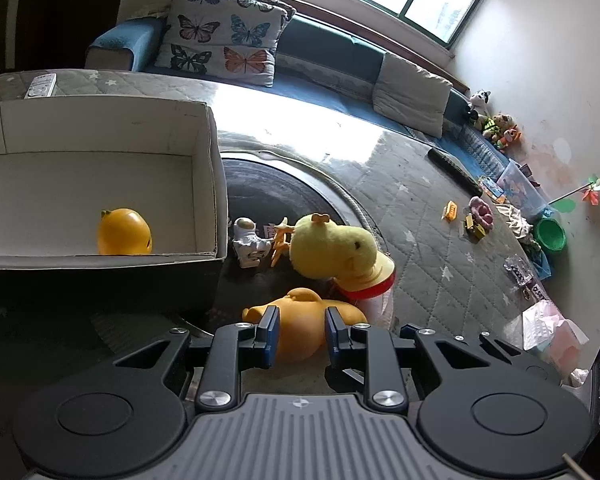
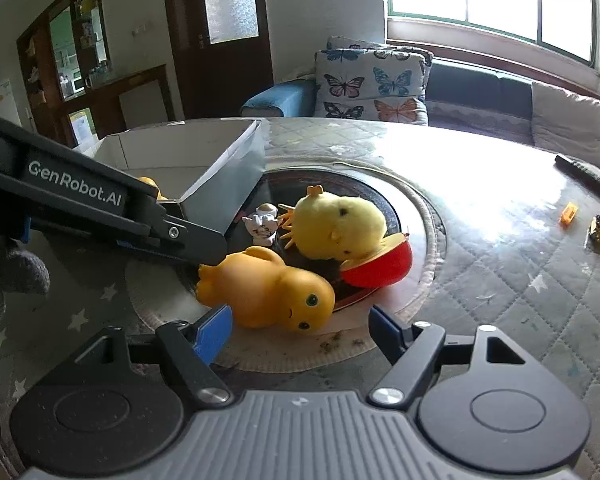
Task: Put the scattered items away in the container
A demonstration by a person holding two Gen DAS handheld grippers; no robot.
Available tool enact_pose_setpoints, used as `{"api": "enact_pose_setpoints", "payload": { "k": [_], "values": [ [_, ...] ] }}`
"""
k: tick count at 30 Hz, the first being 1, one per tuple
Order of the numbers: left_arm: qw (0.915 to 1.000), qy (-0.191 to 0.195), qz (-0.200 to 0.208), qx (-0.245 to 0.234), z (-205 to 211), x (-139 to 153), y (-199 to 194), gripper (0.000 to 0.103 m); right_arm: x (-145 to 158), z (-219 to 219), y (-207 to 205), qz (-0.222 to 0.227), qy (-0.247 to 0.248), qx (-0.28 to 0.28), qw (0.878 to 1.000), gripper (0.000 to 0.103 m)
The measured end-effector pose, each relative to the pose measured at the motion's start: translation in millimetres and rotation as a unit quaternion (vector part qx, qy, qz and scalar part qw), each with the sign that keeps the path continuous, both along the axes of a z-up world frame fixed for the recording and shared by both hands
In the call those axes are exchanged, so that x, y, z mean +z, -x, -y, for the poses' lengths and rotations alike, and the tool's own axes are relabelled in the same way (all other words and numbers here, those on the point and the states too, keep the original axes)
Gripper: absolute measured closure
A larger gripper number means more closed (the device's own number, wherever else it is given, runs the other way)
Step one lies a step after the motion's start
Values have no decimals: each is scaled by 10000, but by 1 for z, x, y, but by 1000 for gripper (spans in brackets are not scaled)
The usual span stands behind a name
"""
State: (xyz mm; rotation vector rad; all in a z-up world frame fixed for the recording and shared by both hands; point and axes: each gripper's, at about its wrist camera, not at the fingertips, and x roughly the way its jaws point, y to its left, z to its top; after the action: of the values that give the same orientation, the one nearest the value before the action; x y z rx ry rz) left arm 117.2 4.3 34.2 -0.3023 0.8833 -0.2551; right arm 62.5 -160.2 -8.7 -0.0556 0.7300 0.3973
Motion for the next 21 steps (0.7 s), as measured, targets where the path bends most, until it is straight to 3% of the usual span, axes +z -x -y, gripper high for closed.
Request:
{"api": "enact_pose_setpoints", "payload": {
  "k": [15, 21],
  "values": [
    [10000, 24, -13, 23, 3, 1, -15, 75, 2, -2, -10, 7, -83, 146, 9999, 26],
    [9999, 80, -100, 110, 3, -4, -18, 74, -3, -12, -11, -26, -39, 367, 9993, 21]
  ]
}}
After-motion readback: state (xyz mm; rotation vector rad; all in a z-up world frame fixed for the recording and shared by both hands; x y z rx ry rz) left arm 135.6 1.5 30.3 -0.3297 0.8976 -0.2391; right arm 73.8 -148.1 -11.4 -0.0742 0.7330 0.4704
